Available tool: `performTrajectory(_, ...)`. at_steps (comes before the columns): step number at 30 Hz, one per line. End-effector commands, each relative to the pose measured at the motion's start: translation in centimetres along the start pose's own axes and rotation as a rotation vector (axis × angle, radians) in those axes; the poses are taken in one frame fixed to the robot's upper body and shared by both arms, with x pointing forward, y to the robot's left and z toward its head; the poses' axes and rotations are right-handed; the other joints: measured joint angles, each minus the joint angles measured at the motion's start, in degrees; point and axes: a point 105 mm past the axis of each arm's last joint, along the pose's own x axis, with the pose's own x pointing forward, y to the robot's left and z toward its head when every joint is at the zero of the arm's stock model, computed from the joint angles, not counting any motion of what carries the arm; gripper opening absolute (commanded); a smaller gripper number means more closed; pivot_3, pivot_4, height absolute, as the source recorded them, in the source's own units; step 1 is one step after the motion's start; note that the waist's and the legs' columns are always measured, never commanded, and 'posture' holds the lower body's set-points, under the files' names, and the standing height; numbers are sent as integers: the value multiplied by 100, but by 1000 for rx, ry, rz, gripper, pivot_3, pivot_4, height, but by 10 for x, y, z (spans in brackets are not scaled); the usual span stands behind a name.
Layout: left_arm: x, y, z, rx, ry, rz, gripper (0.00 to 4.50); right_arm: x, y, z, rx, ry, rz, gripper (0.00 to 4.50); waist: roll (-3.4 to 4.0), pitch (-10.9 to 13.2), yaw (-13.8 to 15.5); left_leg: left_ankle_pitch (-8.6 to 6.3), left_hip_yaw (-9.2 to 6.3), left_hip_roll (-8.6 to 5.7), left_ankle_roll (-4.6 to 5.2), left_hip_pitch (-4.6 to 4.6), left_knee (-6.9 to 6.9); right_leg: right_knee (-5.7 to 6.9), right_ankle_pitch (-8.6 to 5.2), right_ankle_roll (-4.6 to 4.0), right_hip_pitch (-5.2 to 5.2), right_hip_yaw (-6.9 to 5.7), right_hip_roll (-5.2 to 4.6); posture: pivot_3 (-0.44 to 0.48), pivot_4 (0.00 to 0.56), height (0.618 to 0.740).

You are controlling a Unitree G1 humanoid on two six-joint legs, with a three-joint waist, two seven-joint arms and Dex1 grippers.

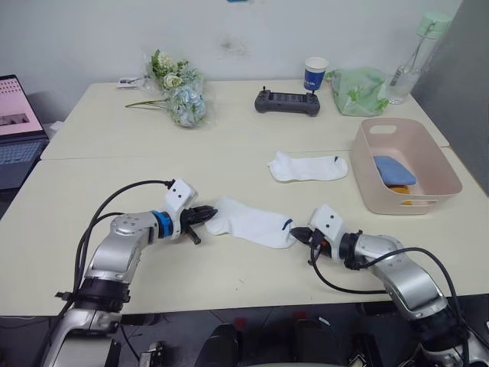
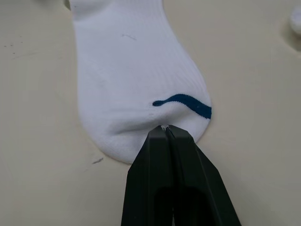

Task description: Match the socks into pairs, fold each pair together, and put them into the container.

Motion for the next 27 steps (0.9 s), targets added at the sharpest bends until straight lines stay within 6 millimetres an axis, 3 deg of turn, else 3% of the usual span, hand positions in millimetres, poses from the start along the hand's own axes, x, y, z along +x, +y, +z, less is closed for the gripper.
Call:
performTrajectory(1, -13, -6, 2, -17, 5, 10, 33, -1, -18, 15, -47, -51, -40, 0, 0, 0, -2, 0, -1, 0, 0, 0, 0, 0, 0, 0, 1, -1, 0, 0, 150, 740)
performTrajectory(6, -31, -36, 1, -106, 20, -54, 33, 5, -33, 19, -84, -45, -32, 0, 0, 0, -29, 0, 0, 2, 0, 0, -6, -2, 0, 0, 0, 2, -1, 0, 150, 740)
performTrajectory(9, -34, -42, -1, -101, 25, -35, 33, 4, -38, 25, -77, -61, -29, 0, 0, 0, -12, 0, 1, 3, 0, 0, -6, -2, 0, 0, 0, 2, -2, 0, 150, 740)
performTrajectory(17, -33, -36, -2, -95, 15, 31, 0, -15, -17, 37, 64, -108, 42, 2612, 0, 0, 31, 0, -2, 2, 0, -2, -6, -5, 0, 0, 2, 0, -21, 0, 150, 740)
performTrajectory(23, -31, -35, -2, -77, 17, 28, 0, -17, 8, 16, 25, -25, 46, 2612, 0, 0, 32, 0, 1, 1, 0, -1, -7, -4, 0, 0, 2, 1, -22, 0, 150, 740)
performTrajectory(27, -29, -34, 0, -67, 16, 21, 0, -16, 14, 2, -38, 23, 44, 2612, 0, 0, 31, 0, 2, 0, 0, 0, -7, -3, 0, 0, 2, -1, -21, 0, 150, 740)
